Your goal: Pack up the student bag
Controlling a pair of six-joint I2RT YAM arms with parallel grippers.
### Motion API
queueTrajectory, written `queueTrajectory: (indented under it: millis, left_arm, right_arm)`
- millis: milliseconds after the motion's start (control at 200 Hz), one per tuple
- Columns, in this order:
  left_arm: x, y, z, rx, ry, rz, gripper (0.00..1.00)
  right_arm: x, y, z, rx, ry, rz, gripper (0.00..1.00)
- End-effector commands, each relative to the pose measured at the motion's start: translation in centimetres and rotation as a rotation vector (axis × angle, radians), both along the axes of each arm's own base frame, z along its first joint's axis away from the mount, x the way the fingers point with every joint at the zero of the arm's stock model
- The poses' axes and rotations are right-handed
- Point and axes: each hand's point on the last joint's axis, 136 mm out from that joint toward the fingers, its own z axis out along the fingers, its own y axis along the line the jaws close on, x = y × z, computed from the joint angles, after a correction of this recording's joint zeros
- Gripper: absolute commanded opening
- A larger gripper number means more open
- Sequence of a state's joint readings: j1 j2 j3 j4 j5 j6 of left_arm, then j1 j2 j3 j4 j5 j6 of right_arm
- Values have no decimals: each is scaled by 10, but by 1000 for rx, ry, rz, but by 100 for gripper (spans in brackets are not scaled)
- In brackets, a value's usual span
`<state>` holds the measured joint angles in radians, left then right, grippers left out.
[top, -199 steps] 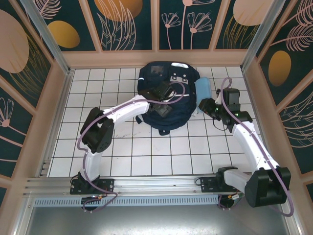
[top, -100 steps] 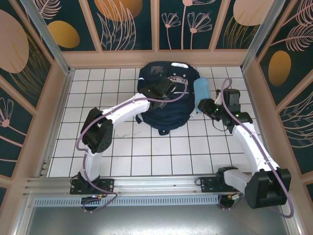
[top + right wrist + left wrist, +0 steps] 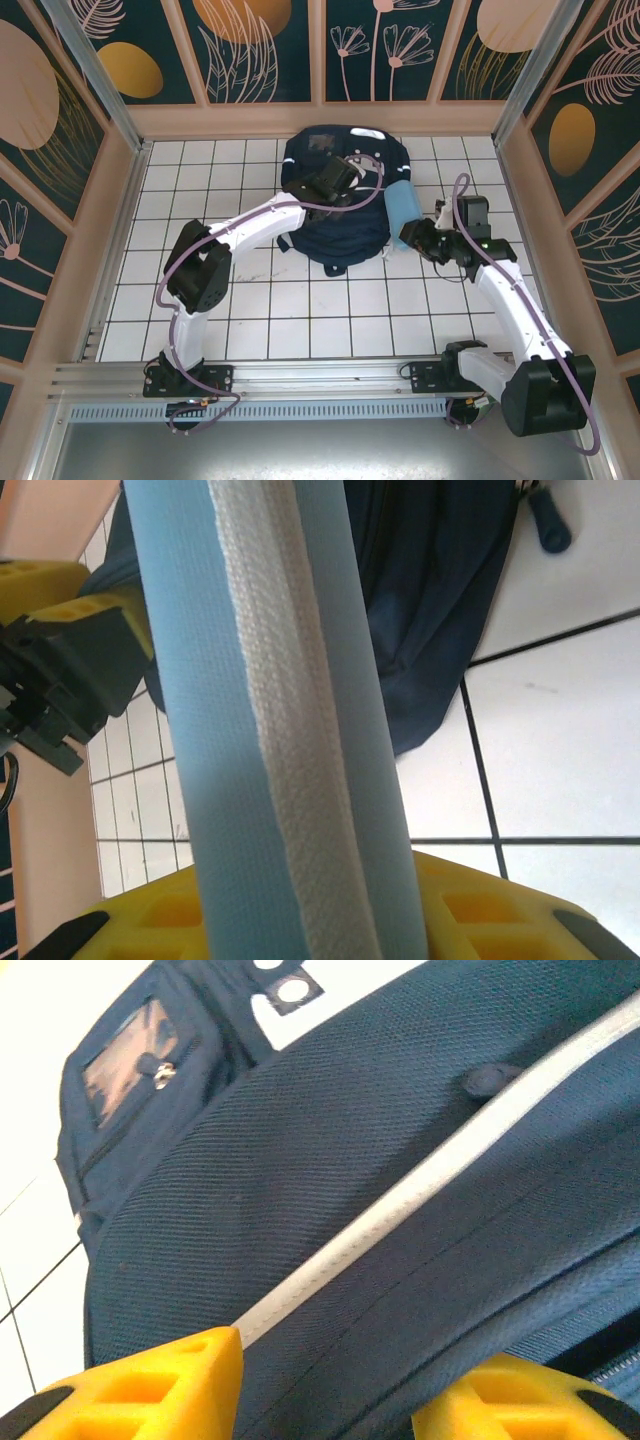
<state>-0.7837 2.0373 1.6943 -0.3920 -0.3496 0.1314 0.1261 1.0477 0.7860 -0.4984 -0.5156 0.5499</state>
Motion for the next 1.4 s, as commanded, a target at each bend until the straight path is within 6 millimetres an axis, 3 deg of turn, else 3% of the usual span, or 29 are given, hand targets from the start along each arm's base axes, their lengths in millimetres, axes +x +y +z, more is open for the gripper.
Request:
queueTrajectory:
  millis: [0, 155, 280, 455, 611, 756, 1031, 1196, 1396]
  left_arm:
    - [10, -5, 11, -2, -57, -43, 48]
    - [20, -4, 9, 54, -84, -50, 40]
    - [23, -7, 16, 46, -117, -59, 27]
    - [29, -2, 48, -6, -208, -14, 12]
    - [32, 7, 80, -71, -306, 49, 10]
    - [26, 14, 101, -129, -361, 62, 7]
    - [11, 15, 109, -180, -358, 15, 7]
    - [8, 15, 112, -205, -354, 12, 7]
    - [7, 14, 120, -228, -363, 14, 6]
  right_arm:
    - [-12, 9, -1, 50, 26, 51, 36]
    - [-18, 12, -5, 66, 59, 64, 36]
    - [-24, 13, -9, 73, 79, 72, 36]
    - [-32, 14, -9, 74, 88, 80, 35]
    - [-32, 23, -8, 124, 85, 116, 36]
    - [-23, 44, -3, 217, 81, 179, 35]
    - [11, 83, 9, 302, 72, 270, 35]
    - [53, 105, 12, 315, 49, 257, 35]
    - [99, 133, -8, 310, 82, 215, 36]
